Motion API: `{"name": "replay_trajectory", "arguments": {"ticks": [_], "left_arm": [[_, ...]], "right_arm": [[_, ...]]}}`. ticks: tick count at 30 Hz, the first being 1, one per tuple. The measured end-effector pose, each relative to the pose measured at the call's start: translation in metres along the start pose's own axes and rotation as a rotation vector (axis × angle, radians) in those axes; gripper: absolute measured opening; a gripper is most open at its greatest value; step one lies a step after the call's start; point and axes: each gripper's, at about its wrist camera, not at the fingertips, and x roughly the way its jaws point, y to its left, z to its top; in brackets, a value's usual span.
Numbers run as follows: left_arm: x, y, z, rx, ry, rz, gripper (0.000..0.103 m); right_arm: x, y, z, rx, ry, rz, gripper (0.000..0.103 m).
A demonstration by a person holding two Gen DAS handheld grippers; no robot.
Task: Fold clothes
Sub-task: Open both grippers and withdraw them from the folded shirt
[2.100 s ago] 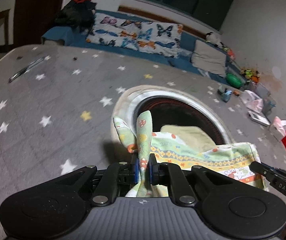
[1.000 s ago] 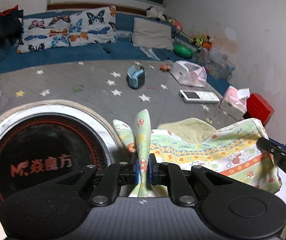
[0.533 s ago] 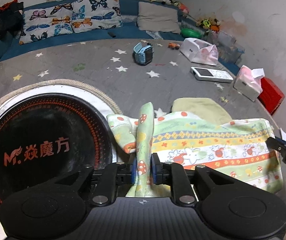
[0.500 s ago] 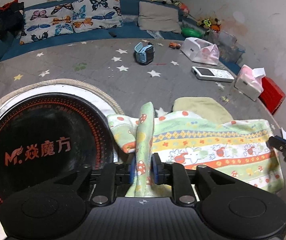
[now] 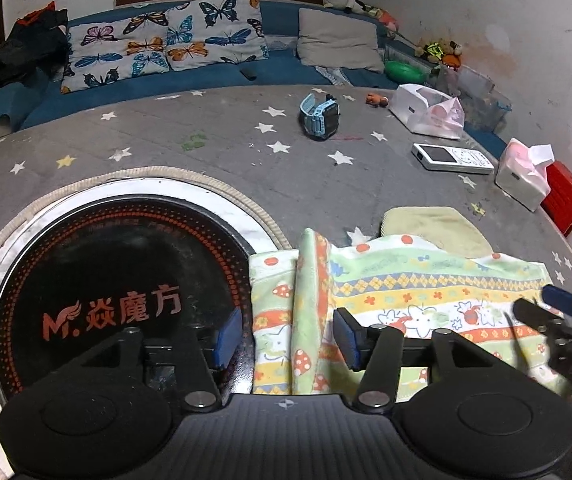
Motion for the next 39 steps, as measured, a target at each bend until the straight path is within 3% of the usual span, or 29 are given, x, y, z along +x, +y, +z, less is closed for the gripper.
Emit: {"name": "replay_trajectory", "arguments": {"ticks": [10,15,19,24,39], "left_arm": [[0.013,0.001,0.008,0.02,0.009,0.017,0.057],[0.001,-0.007,0.0,0.076,-0.027,0.045,0.073],[-0.011,-0.011,-0.012,0.087,-0.039,0.036,0.081],[-0.031,-0.014,-0.029,0.099,-0.067,0.018,0.09],[-0.066,-0.002,-0.069,0.084,-0.11,0.007,0.091]], "right_arm": [[0.03,-0.001,0.006,0.041,0.033,0.007,0.056],[0.019,0.004,0.004,0.043,0.017,0.016,0.066],[0.002,0.009,-0.006,0.07,0.004,0.026,0.079],[-0.02,0.017,-0.02,0.078,-0.005,0.03,0.085],[-0.058,0.053,-0.054,0.014,-0.025,0.034,0.091]]}}
